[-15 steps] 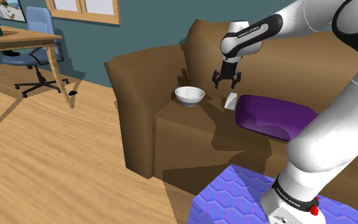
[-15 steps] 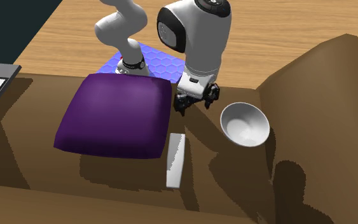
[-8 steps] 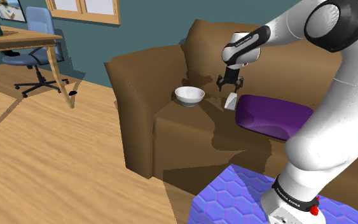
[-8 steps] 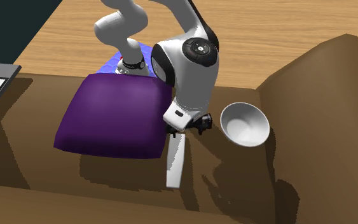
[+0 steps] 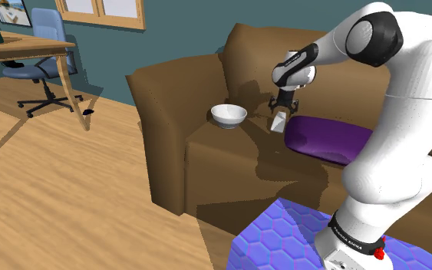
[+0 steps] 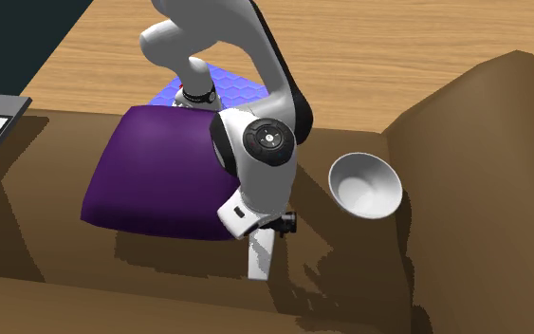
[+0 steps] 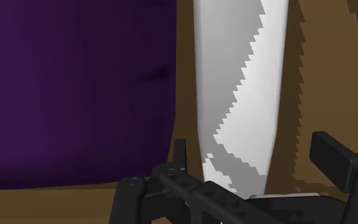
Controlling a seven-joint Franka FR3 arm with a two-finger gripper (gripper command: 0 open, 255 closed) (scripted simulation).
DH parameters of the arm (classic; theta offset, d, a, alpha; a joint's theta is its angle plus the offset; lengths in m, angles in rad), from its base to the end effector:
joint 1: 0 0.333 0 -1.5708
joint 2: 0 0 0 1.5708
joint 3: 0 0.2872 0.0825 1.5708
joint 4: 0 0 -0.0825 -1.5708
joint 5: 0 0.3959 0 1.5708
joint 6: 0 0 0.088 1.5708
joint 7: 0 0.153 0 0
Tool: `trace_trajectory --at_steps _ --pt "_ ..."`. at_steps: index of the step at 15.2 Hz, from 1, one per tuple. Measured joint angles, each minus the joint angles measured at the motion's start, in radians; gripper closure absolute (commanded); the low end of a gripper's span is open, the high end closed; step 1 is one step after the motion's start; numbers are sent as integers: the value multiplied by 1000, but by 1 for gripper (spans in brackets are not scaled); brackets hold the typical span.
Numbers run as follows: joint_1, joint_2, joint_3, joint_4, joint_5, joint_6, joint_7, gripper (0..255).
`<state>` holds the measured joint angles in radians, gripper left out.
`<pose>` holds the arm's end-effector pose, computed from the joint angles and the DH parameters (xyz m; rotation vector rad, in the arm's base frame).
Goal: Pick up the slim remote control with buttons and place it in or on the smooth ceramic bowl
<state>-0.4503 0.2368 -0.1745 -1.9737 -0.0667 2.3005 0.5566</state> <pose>0.4980 -0.3627 0.2806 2.5682 -1.6327 0.1365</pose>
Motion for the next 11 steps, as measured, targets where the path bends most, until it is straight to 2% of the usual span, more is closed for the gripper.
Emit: trace_trajectory --at_steps 6,11 --pt "-6 54 1 -9 9 64 0 0" --pt "-8 61 0 -9 10 70 -1 0"
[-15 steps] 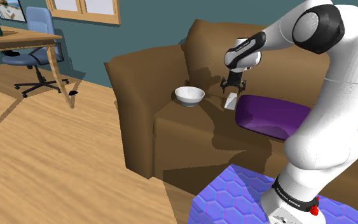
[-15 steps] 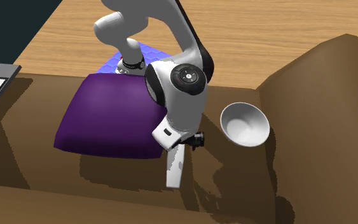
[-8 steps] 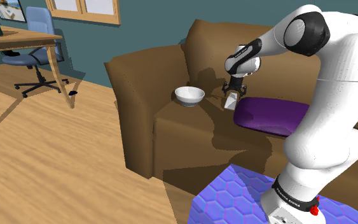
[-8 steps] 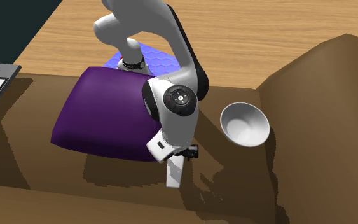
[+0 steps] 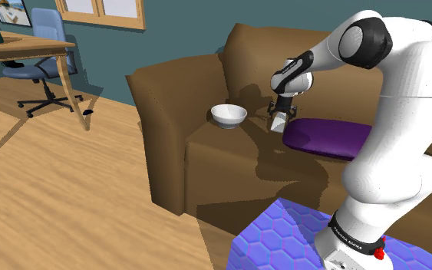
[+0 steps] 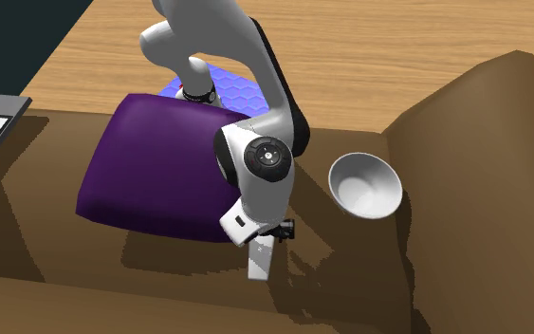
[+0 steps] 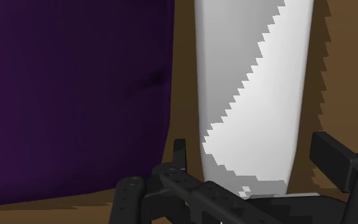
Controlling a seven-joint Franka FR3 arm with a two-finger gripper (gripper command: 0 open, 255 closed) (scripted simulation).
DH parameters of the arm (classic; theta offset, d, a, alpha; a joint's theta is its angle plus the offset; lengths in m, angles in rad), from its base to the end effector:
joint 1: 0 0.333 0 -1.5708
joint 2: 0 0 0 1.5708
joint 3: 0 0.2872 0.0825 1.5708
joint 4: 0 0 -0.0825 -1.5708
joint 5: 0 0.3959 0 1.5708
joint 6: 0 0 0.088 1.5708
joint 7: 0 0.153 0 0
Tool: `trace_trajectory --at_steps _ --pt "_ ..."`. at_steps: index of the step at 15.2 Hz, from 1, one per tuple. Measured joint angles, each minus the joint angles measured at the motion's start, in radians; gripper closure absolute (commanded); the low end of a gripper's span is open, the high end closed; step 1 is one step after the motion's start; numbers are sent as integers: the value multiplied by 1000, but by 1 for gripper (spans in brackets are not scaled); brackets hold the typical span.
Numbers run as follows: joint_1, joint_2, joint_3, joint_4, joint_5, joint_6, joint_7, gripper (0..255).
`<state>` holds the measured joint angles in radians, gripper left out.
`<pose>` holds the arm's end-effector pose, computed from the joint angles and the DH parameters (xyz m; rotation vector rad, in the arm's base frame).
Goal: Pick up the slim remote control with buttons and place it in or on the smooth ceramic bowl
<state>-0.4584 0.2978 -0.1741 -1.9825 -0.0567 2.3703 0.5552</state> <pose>0.4980 -0.3678 0.2465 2.5629 -1.6409 0.1371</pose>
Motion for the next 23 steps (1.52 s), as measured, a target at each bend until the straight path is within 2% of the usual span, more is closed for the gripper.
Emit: trace_trajectory --at_steps 1,2,13,23 --pt "0 0 0 0 0 0 0 0" --pt "0 0 0 0 0 0 0 255" --pt "0 -5 0 -1 -1 -4 0 255" --pt "4 -71 -3 44 -9 -115 -2 255"
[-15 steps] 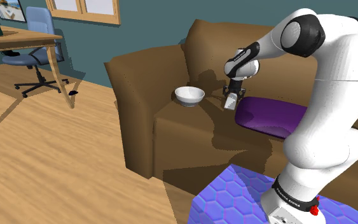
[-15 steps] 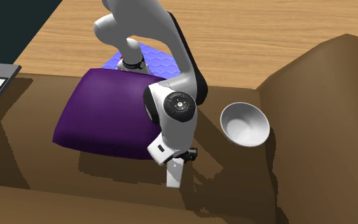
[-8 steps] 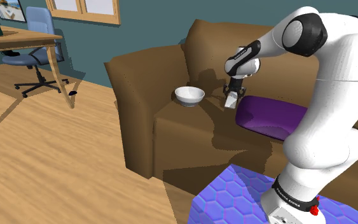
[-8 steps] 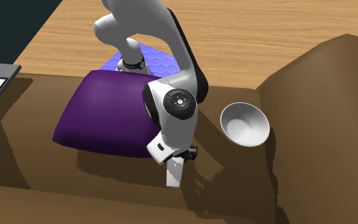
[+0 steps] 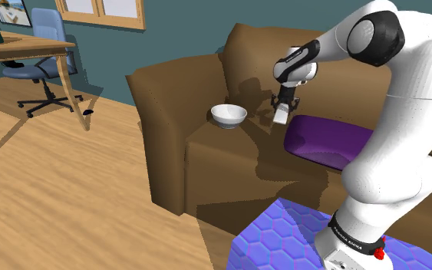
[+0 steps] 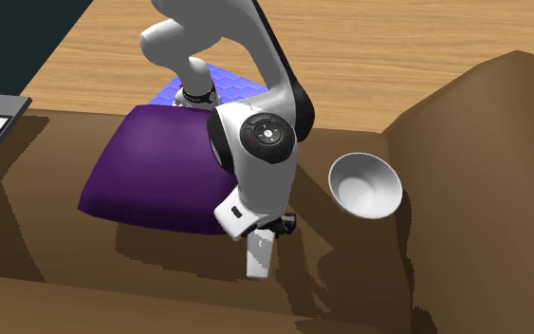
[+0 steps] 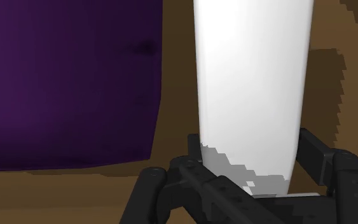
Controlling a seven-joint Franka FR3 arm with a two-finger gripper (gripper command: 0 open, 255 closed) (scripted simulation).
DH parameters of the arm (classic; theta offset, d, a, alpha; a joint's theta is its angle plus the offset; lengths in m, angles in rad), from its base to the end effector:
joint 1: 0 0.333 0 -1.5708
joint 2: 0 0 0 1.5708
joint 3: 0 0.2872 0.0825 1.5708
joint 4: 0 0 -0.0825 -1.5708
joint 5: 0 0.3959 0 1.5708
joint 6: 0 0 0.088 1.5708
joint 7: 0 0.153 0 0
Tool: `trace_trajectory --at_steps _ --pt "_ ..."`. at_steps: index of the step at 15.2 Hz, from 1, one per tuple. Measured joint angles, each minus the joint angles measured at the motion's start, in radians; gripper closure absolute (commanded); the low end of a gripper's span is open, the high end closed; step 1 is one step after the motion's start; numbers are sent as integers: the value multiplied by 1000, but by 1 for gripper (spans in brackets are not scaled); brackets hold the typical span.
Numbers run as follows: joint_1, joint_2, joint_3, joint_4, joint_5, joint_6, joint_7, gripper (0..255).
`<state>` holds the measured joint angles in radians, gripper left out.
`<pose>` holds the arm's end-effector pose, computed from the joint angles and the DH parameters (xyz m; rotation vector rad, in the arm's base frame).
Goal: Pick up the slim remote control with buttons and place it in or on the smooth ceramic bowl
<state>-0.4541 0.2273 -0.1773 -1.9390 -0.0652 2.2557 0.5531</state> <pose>0.4994 -0.3685 0.2984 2.5627 -1.6413 0.1350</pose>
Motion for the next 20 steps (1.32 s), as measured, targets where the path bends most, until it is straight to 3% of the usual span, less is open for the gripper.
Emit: trace_trajectory --at_steps 20 --pt "4 -81 -2 168 -6 -247 -13 255"
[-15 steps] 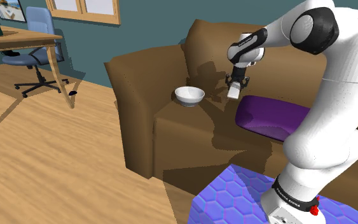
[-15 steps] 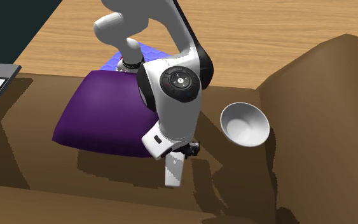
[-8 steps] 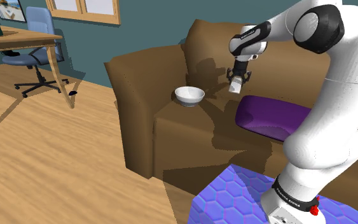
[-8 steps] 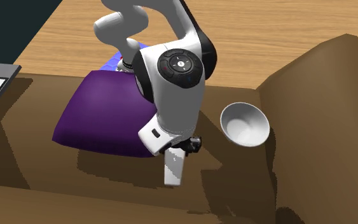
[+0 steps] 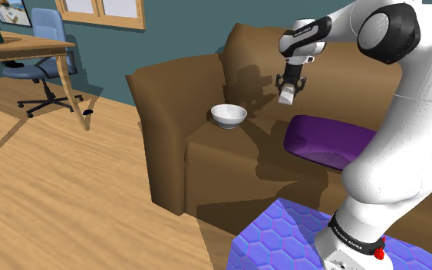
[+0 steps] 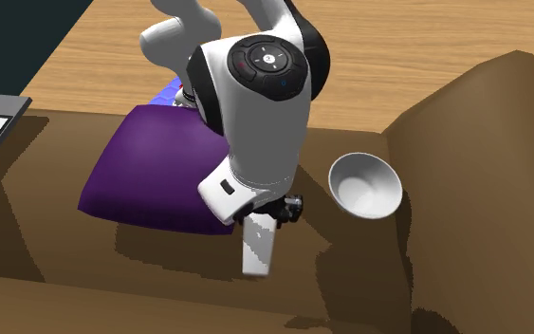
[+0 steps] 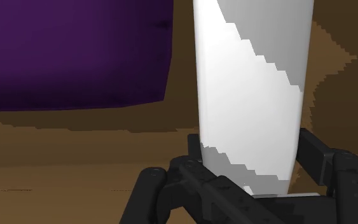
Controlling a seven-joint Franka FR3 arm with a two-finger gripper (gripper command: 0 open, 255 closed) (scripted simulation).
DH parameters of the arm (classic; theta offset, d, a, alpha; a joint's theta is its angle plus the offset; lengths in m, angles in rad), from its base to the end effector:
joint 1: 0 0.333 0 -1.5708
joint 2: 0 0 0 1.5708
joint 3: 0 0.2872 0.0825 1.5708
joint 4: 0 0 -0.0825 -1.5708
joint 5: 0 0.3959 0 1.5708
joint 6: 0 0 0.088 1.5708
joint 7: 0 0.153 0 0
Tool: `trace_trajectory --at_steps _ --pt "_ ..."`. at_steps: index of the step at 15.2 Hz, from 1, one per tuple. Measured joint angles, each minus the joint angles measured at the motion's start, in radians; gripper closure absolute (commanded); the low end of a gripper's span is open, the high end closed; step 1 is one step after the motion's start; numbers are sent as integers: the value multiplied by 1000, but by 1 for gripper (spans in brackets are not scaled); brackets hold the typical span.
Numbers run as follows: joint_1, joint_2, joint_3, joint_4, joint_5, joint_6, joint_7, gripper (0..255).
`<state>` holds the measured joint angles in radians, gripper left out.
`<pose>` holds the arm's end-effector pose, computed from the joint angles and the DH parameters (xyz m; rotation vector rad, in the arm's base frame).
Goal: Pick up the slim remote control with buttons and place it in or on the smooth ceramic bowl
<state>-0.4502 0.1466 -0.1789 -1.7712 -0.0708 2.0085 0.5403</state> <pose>0.5032 -0.3713 0.4055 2.5627 -1.6413 0.1349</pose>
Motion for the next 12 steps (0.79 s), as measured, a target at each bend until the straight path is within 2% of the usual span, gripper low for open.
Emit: trace_trajectory --at_steps 6,12 --pt "6 -9 4 66 -1 -76 6 255" --pt "77 14 54 110 -15 -108 127 255"
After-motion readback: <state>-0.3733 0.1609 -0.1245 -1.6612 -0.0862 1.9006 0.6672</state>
